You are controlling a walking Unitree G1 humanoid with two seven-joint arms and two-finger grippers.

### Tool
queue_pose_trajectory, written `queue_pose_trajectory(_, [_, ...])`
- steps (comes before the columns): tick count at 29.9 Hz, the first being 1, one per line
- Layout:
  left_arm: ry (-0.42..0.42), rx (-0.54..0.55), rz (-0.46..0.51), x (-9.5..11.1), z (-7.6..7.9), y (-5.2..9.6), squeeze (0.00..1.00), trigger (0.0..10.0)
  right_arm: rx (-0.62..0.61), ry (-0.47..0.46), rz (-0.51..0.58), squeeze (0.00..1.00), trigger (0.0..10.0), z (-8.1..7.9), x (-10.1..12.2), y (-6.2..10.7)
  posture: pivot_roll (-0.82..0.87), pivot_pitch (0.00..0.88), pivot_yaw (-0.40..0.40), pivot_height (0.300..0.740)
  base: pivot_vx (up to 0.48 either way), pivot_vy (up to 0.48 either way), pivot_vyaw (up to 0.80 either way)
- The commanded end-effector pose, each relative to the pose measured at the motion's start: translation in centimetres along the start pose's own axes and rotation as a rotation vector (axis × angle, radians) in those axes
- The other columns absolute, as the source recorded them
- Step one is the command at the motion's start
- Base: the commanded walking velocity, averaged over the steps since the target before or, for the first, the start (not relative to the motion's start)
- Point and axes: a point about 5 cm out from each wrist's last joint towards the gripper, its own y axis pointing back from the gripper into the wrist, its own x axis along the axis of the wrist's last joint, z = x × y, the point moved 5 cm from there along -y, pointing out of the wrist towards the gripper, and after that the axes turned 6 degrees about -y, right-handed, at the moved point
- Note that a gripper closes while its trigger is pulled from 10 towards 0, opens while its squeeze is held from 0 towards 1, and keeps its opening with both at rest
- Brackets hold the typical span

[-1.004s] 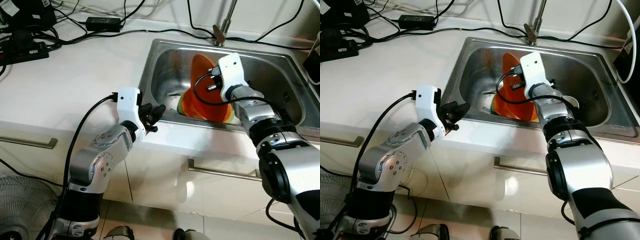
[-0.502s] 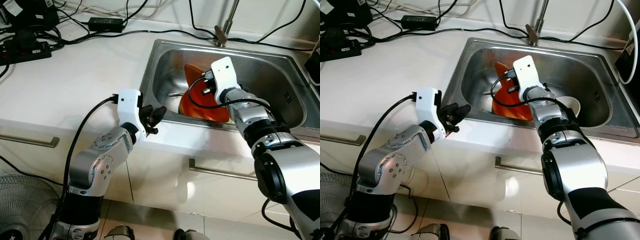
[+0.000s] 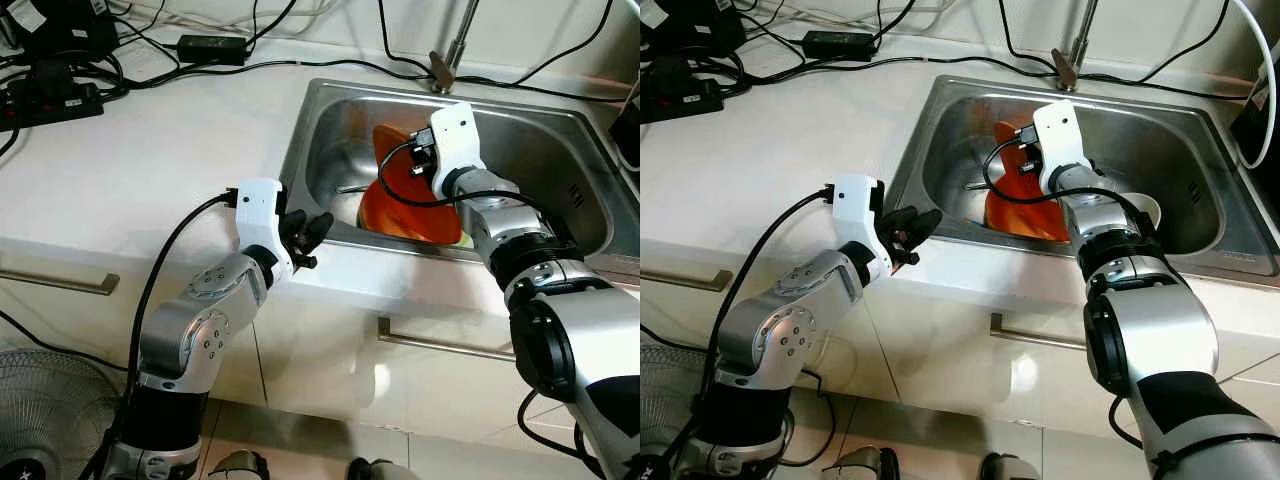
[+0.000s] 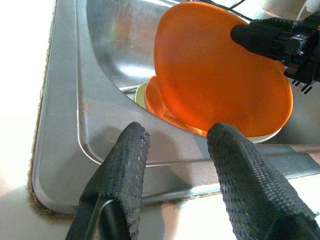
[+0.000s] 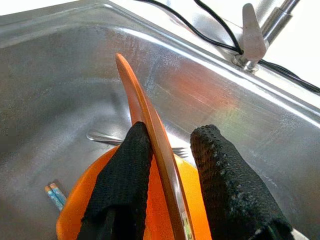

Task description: Kitchen organization

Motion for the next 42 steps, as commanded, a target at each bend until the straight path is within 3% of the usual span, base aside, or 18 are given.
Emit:
queue_pose_trajectory(1, [0.004,-0.005,-0.039,-1.0,0.0,0.0,0.00,10.0,-0.027,-0.016,0.028,0.00,10.0,0.8,1.1,0.0,0.04,0.094,-0.040,0.740,0.000,0.000,0.00])
queue_pose_trajectory(4, [0.002,-0.006,-0.040,-1.0,0.0,0.0,0.00,10.0,-0.028,-0.022,0.036,0.00,10.0,0.9,1.3,0.0,0.04,0.094,-0.040,0.740,0.000,0.000,0.00])
queue_pose_trajectory(5, [0.002,-0.007,-0.039,-1.0,0.0,0.0,0.00,10.0,-0.026,-0.032,0.040,0.98,10.0,0.9,1.4,0.0,0.04,0.093,-0.039,0.740,0.000,0.000,0.00])
queue_pose_trajectory(6, [0.001,-0.008,-0.039,-1.0,0.0,0.0,0.00,10.0,-0.024,-0.036,0.041,1.00,10.0,0.9,1.4,0.0,0.04,0.092,-0.039,0.740,0.000,0.000,0.00])
queue_pose_trajectory(10, [-0.001,-0.010,-0.040,-1.0,0.1,-0.1,0.00,10.0,-0.028,-0.036,0.046,1.00,10.0,1.0,1.5,0.0,0.03,0.090,-0.038,0.740,0.000,0.000,0.00])
queue_pose_trajectory(11, [-0.002,-0.012,-0.040,-1.0,0.1,-0.1,0.00,10.0,-0.024,-0.039,0.056,0.00,10.0,1.0,1.8,0.0,0.03,0.090,-0.038,0.740,0.000,0.000,0.00])
queue_pose_trajectory(18, [-0.005,-0.014,-0.037,-0.9,0.1,-0.1,0.00,10.0,-0.018,-0.078,0.080,0.00,10.0,1.1,2.4,0.0,0.03,0.090,-0.040,0.740,0.000,0.000,0.00])
queue_pose_trajectory(25, [-0.001,-0.020,-0.032,-0.8,0.2,-0.1,0.00,10.0,0.060,-0.293,0.085,0.00,10.0,-0.1,2.9,-0.1,0.03,0.090,-0.042,0.740,0.000,0.000,0.00])
queue_pose_trajectory(39, [0.002,-0.017,-0.031,-0.9,0.1,-0.1,0.00,10.0,0.080,-0.340,0.116,0.00,10.0,-0.5,3.3,-0.1,0.03,0.093,-0.043,0.740,0.000,0.000,0.00])
queue_pose_trajectory(42, [-0.006,0.016,-0.005,-0.6,-0.4,-0.2,0.00,10.0,0.080,-0.388,0.170,0.00,10.0,-0.5,4.0,0.0,0.02,0.096,-0.041,0.740,0.000,0.000,0.00])
